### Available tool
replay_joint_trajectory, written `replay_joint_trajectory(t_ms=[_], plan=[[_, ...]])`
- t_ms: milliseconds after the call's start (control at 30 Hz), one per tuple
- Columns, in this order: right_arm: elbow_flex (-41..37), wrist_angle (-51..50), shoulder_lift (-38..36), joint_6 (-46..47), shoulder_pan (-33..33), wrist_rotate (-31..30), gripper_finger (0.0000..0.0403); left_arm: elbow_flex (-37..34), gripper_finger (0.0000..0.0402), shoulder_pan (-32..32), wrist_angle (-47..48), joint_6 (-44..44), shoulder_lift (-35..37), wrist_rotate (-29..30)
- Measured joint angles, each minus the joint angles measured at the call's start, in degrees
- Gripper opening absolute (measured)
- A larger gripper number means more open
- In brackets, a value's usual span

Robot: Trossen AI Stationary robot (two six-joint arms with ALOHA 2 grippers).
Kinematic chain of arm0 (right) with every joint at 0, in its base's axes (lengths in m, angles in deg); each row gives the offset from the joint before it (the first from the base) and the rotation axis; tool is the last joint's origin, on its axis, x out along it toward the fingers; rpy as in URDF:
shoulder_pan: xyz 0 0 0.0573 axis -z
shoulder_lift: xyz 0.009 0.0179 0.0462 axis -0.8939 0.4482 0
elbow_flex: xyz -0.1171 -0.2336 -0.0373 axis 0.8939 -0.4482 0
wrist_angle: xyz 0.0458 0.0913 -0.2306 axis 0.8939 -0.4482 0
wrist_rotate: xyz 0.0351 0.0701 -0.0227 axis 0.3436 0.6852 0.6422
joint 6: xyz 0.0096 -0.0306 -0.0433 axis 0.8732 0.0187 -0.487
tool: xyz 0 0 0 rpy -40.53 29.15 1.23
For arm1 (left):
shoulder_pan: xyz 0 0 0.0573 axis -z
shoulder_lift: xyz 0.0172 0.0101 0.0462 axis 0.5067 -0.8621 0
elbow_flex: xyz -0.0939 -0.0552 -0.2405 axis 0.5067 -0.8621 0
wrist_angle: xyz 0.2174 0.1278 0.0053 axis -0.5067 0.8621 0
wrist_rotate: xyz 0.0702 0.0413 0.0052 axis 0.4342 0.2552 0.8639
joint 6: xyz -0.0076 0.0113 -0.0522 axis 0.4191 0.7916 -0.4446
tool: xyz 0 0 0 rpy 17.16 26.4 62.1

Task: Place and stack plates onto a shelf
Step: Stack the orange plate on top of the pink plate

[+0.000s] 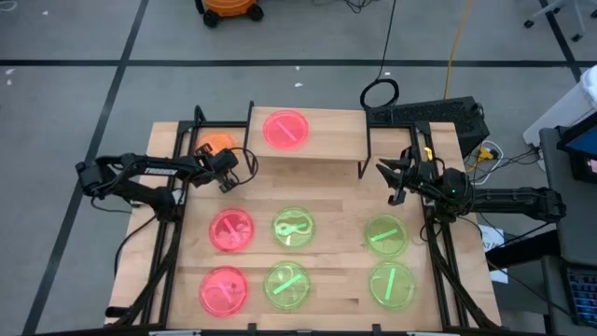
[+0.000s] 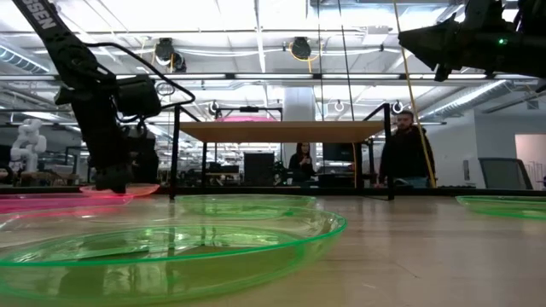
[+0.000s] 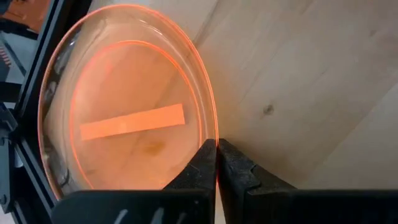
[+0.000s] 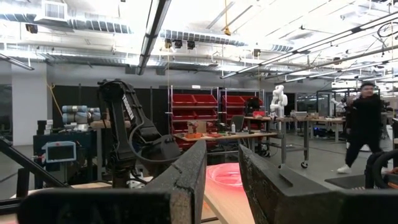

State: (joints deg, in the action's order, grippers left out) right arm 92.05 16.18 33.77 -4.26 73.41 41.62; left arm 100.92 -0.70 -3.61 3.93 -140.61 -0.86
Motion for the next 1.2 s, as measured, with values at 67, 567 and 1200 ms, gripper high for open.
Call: replay_joint_trajectory(t_ms=[67, 567, 1200], plan=[[0.0, 0.0, 0.0, 0.0, 0.0, 0.0, 0.0077, 0.0, 0.0004, 0.4, -0.1, -0.4, 0.4, 0.0], [0.0, 0.0, 0.0, 0.0, 0.0, 0.0, 0.0077, 0.0, 0.0001, 4.5, 0.8, -3.3, 16.0, 6.7], [0.0, 0.0, 0.0, 0.0, 0.0, 0.0, 0.0077, 23.2, 0.0, 11.3, 4.3, 14.2, 18.8, 9.1]])
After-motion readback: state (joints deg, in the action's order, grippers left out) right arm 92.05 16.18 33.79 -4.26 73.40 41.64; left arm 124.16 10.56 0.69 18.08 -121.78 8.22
